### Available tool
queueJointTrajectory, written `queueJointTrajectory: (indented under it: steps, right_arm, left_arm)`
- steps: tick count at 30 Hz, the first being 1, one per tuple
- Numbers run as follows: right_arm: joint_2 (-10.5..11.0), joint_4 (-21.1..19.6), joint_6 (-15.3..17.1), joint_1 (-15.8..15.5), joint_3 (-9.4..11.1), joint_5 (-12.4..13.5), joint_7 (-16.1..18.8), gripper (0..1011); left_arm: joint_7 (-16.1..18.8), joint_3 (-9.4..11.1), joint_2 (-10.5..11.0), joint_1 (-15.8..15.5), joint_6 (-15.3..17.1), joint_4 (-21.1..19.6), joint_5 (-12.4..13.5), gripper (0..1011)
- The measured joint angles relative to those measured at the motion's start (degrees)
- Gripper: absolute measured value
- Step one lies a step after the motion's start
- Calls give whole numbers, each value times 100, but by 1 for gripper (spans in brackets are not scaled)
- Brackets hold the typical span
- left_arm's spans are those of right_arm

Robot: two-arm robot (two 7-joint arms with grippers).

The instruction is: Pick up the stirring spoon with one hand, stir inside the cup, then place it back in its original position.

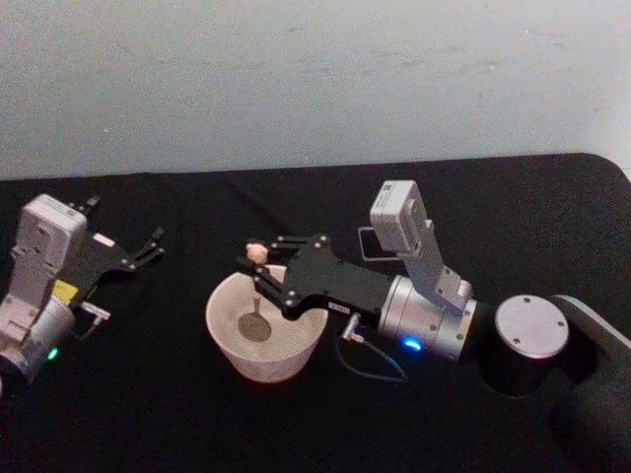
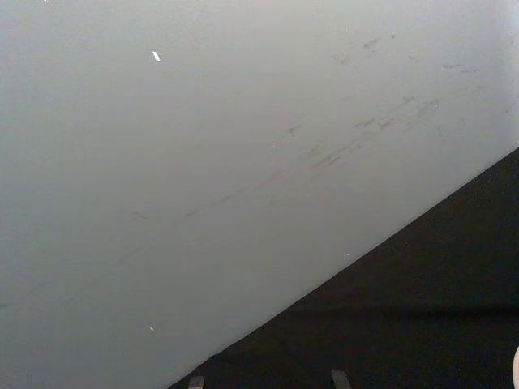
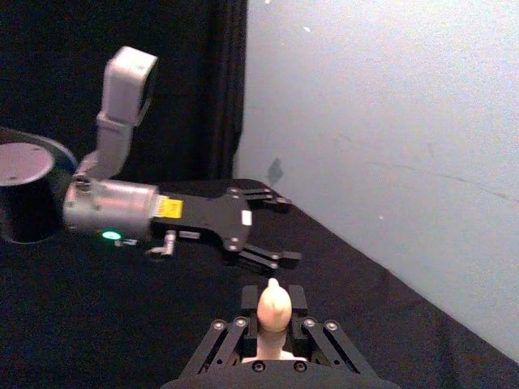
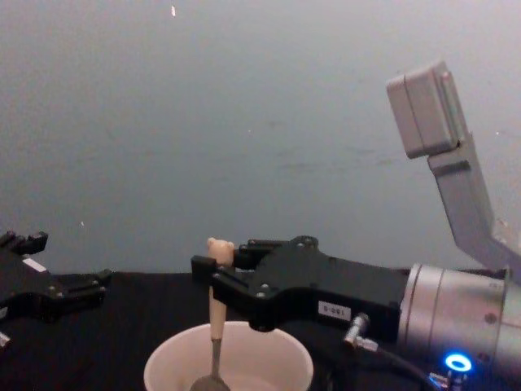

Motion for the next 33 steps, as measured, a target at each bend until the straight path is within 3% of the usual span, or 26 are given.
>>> queueJointTrajectory:
  steps: [14,25,33]
  right_arm:
    - [-2,212,-44,69,214,-98,-207,214]
    - [294,-212,62,-231,355,32,-109,214]
    - [404,-497,112,-376,268,139,68,214]
  left_arm:
    - [0,0,0,0,0,0,0,1001]
    - [0,0,0,0,0,0,0,1001]
    - [0,0,0,0,0,0,0,1001]
